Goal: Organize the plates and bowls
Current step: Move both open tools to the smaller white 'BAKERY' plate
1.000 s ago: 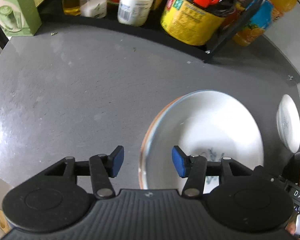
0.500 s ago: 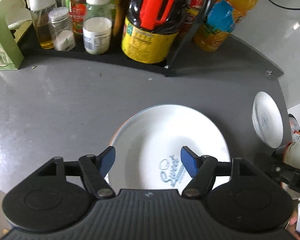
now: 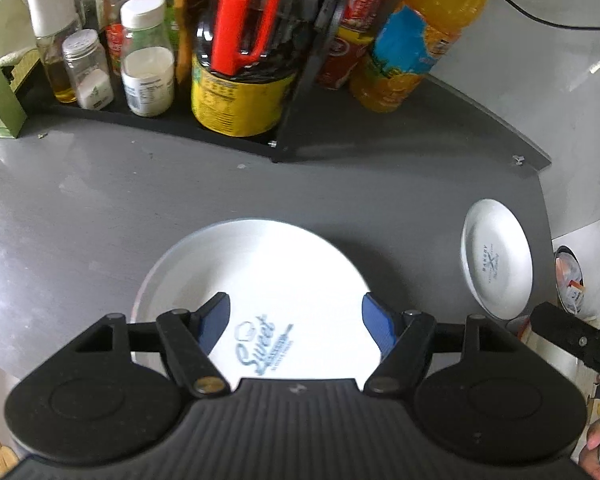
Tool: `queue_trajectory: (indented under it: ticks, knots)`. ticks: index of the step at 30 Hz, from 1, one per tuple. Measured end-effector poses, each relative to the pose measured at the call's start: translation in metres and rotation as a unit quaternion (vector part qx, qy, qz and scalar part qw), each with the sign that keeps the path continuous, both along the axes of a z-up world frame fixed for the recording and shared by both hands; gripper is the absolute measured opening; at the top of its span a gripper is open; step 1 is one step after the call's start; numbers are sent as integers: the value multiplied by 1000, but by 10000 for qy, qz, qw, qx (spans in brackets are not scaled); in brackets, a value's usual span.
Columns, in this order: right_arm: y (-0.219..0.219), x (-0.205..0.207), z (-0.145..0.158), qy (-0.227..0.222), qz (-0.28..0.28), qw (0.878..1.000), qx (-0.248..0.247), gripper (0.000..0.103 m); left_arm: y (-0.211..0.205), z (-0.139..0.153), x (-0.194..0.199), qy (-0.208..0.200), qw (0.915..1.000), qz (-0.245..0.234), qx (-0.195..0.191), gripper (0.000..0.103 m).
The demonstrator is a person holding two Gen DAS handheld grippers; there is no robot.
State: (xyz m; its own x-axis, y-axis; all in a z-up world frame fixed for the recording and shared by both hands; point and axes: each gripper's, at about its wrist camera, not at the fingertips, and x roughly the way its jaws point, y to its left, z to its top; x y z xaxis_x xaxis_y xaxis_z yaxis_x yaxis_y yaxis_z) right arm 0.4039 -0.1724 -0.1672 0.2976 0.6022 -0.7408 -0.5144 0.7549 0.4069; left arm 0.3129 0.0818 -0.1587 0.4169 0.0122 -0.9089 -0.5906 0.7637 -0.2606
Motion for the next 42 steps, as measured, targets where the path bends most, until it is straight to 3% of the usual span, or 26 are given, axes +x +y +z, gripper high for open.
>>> queue_trajectory:
  ticks: [16,25,34,42]
  knots:
    - [-68,53,2,-162,-157,9997,-29,96,-70,-2,45,-24,10000,33,-71,71]
    - [-105,90,-8,-38,-231,9997,-3,96,-106,-6,79,-220,9995,36,-217,71]
    - [-121,132,-33,223,-181,9994,-183,95,-133,-29,116,-359,9983,100,-457,71]
    - [-120,173,-61,526,-120,9975,-446,82,-140,-61,143,-327,9962,305,-751,67]
